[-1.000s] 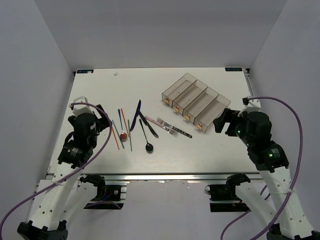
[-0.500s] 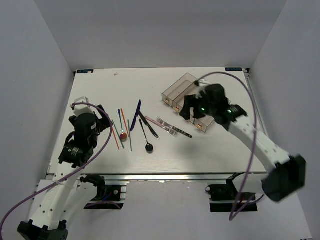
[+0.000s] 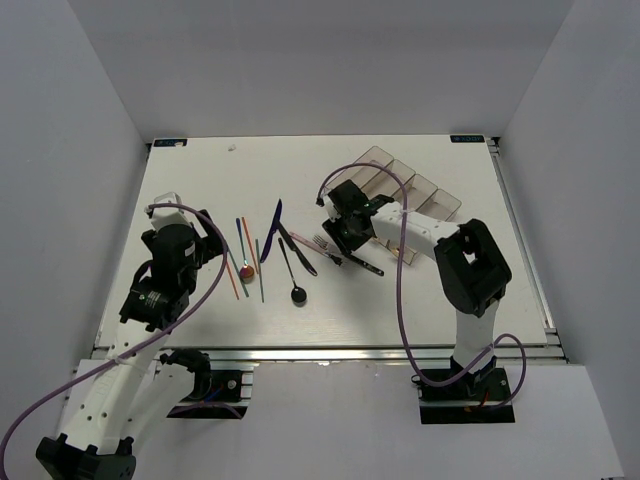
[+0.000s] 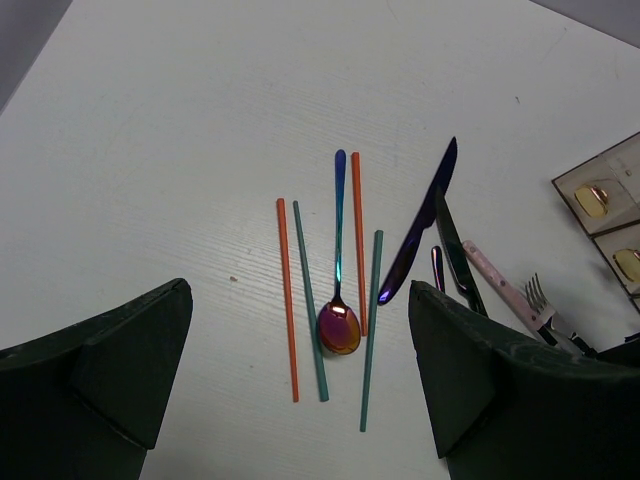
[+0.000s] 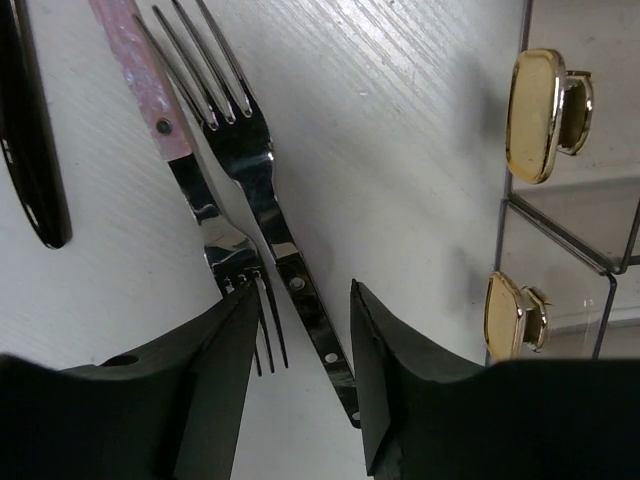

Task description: Sort the eating utensils into containers

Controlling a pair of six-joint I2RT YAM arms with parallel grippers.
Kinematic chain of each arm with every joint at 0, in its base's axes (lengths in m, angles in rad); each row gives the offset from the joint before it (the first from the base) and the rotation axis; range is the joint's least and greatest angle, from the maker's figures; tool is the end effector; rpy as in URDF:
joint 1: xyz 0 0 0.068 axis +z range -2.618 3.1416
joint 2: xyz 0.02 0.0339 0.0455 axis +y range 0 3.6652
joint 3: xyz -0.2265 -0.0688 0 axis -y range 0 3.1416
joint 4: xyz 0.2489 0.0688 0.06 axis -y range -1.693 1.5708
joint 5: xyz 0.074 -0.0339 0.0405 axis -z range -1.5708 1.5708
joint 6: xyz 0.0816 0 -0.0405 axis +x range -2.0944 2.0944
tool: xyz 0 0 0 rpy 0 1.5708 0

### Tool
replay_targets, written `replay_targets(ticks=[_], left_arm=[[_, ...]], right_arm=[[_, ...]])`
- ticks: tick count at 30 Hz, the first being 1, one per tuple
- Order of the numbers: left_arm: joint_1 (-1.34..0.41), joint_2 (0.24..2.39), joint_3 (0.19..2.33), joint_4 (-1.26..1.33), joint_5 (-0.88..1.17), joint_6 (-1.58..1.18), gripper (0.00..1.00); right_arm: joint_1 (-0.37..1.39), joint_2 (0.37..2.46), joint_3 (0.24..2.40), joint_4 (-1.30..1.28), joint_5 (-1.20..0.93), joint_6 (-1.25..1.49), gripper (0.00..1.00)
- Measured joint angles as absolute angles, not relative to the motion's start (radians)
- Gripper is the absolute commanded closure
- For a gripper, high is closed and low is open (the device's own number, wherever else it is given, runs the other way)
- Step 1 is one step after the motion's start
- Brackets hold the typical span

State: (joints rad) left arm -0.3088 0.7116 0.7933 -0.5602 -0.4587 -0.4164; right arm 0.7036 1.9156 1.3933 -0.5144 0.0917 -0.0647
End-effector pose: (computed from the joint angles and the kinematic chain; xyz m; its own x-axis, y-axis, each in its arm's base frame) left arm 0.2227 -0.0331 0.2738 -0.3599 -0.2658 -0.8943 -0.2707 0.9471 -0.1726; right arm 0.3260 0.2668 0.1209 -0.6156 -0.6067 -0.5029 -0.6499 0.7518 -0.1116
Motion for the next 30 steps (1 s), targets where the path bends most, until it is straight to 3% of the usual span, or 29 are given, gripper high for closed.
replay_targets(ticks=[5,16,23,30], left_arm=[[-0.309,0.712,0.793,-0.559,-0.455,-0.415,0.02],[-0.309,0.712,0.793,-0.559,-0.445,-0.415,0.02],[-0.309,0.712,0.793,-0.556,-0.437,-0.415,0.02],[-0.309,0.711,0.793,-0.553,-0.436,-0.414,0.02]], right_arm=[[0.704,1.925,1.394,-0.513,0.114,-0.086,0.58],[0.713,1.958,1.378,-0.485,0.091,-0.089,0.59],[0.72,1.977,1.364,-0.461,0.091,-0.087,0.68],[0.722,1.983,1.369,-0.441,0.094,-0.092,0.85]])
